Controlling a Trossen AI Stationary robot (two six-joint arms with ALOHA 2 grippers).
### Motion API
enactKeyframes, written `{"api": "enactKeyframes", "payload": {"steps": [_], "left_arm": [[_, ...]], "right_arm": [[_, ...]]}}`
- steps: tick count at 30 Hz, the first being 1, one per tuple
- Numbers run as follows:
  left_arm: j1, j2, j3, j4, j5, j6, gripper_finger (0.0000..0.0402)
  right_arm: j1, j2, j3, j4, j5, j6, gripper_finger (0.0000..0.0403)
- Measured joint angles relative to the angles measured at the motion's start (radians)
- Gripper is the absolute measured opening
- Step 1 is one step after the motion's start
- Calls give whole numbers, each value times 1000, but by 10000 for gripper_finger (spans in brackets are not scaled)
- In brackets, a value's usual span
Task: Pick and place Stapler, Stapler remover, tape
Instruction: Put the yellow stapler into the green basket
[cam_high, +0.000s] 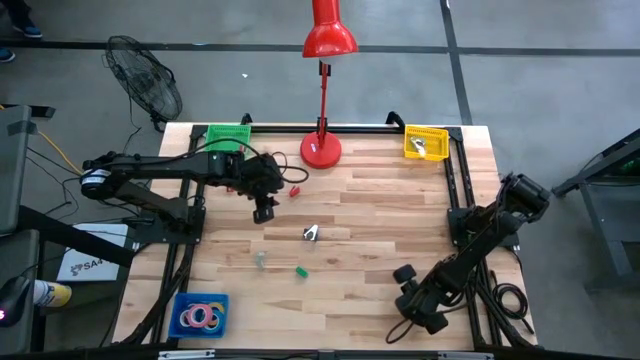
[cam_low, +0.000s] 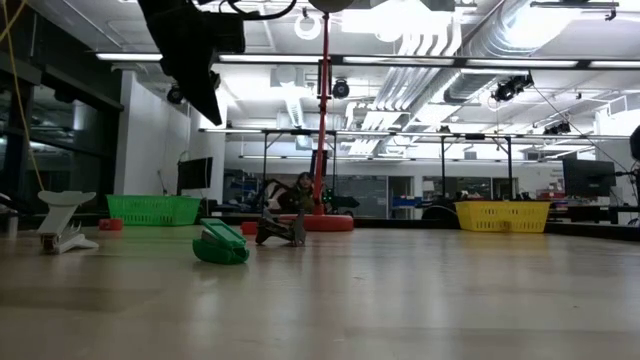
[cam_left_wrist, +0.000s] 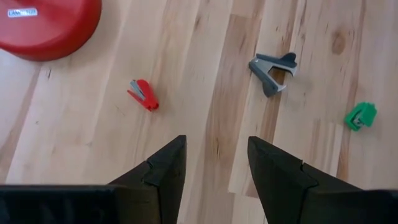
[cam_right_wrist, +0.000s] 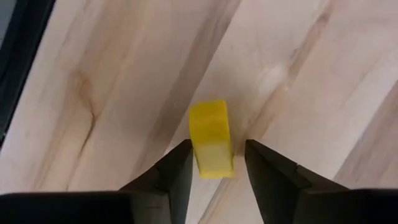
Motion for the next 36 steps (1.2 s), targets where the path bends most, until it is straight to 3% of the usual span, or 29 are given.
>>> {"api": "enactKeyframes", "payload": {"steps": [6, 17, 22, 28, 36], "left_arm": [[0, 0, 0, -9, 0, 0, 168], [0, 0, 0, -6, -1, 0, 168], [0, 0, 0, -2, 8, 0, 168], [0, 0, 0, 35, 23, 26, 168], [0, 0, 0, 282, 135, 114, 168]], "right_arm": [[0, 1, 2, 22, 2, -4, 130], [0, 0, 2, 6, -4, 7, 64], [-10, -5, 2, 7, 25, 114, 65], [-80, -30, 79, -10, 113, 156, 64], [-272, -57, 254, -34, 160, 128, 64]]}}
